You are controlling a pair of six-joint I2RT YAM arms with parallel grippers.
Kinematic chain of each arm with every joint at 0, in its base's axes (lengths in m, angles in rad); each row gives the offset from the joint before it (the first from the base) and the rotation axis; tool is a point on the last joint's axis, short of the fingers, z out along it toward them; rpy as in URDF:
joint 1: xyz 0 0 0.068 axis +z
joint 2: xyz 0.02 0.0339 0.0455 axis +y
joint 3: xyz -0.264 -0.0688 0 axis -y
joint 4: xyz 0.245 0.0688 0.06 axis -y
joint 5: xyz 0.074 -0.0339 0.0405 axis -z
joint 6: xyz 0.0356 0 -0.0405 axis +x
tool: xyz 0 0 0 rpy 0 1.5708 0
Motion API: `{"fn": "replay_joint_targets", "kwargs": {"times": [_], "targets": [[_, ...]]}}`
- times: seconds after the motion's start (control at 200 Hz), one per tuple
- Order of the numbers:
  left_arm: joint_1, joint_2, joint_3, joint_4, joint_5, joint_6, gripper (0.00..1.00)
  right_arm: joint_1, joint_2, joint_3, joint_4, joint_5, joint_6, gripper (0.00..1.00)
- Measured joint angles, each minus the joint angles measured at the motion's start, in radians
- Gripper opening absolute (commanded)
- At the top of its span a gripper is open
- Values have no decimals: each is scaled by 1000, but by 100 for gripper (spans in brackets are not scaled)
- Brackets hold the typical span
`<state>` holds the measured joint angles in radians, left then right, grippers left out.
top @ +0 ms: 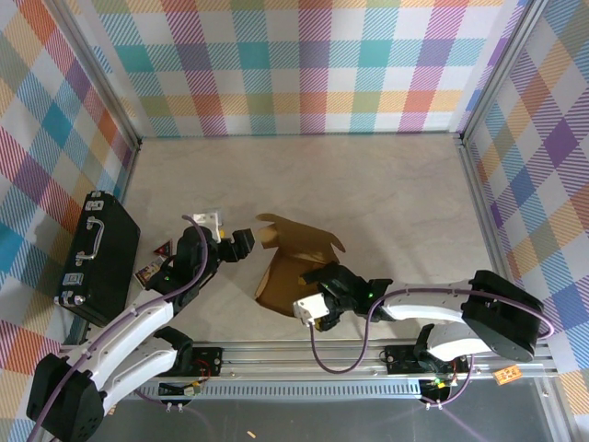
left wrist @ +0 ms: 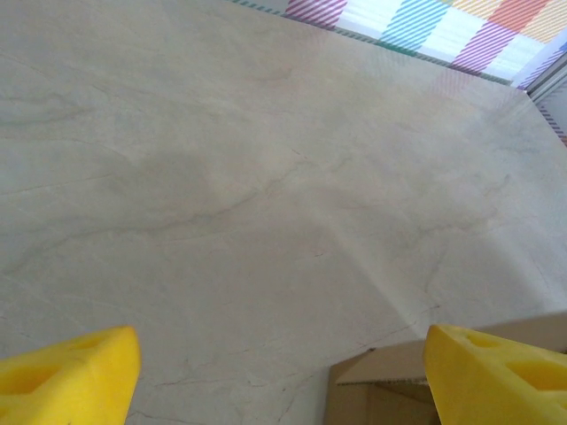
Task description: Fold the paper box
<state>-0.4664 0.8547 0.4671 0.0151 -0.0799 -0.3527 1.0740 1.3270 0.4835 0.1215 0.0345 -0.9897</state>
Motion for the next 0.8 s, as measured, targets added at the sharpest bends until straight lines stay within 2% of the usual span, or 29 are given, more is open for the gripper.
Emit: {"fn": "replay_joint_targets", "kwargs": {"times": [0.3, 0.52, 0.675, 0.8], "targets": [[0, -48, -26, 18, -10, -3, 83, 0, -176, -28, 40, 23, 29, 99], [1, -66, -32, 10, 2, -23, 80, 1, -341, -31, 6, -62, 97, 99], [1, -103, -73, 9, 32, -43, 78, 1, -436, -37, 3, -108, 232, 100], [1, -106, -111, 7, 48, -63, 76, 1, -561, -79, 13, -100, 418, 92]]}}
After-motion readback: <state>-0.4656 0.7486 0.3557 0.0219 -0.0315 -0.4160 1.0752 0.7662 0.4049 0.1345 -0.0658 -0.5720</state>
